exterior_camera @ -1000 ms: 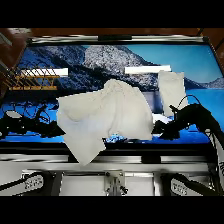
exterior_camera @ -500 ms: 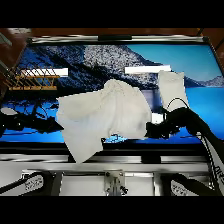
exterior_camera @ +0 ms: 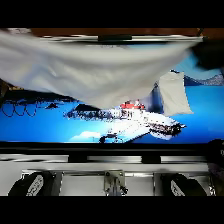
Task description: Fold the shirts.
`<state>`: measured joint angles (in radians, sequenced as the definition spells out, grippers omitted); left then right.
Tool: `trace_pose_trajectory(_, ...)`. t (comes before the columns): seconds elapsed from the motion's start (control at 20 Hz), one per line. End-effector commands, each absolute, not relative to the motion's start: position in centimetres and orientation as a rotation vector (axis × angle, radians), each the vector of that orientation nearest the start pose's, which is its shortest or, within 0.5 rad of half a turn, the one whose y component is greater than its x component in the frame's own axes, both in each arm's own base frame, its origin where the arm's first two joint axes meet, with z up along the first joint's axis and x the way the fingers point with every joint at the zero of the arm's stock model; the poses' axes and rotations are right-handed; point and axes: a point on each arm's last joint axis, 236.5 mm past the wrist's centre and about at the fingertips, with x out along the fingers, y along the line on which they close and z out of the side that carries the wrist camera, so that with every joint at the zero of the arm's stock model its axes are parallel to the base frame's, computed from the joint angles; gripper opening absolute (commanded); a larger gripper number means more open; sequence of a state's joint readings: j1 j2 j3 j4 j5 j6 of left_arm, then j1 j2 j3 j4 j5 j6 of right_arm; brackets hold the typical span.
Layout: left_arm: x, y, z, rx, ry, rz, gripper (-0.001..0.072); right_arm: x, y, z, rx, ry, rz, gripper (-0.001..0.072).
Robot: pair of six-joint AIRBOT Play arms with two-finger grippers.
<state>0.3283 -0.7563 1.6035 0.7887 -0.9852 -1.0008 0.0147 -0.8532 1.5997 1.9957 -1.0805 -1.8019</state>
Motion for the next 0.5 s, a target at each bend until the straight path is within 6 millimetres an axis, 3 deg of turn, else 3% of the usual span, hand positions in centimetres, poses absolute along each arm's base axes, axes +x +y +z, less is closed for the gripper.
trace_pose_trajectory(0.0, 13.5, -7.5, 63.0, 0.107, -0.590, -0.216, 0.0037, 21.1, 7.2, 55.6, -0.044, -0.177, 0.310, 0.0079)
trace_pose_trajectory(0.1, 11.0, -8.7, 62.5, 0.119, -0.580, -0.228, 0.0038, 17.8, 6.9, 56.2, -0.075, -0.196, 0.295, 0.0079)
trace_pose_trajectory(0.2, 11.5, -7.6, 59.9, 0.186, -0.460, -0.147, 0.0037, 16.4, 5.4, 56.5, -0.089, -0.213, 0.229, 0.0079)
trace_pose_trajectory(0.3, 12.8, -6.2, 56.5, 0.181, -0.302, -0.096, 0.0037, 16.1, 4.5, 56.6, -0.103, -0.216, 0.186, 0.0079)
trace_pose_trajectory(0.45, 13.8, -6.4, 52.5, 0.188, -0.132, -0.117, 0.0037, 17.3, 4.1, 55.0, -0.116, -0.145, 0.169, 0.0079)
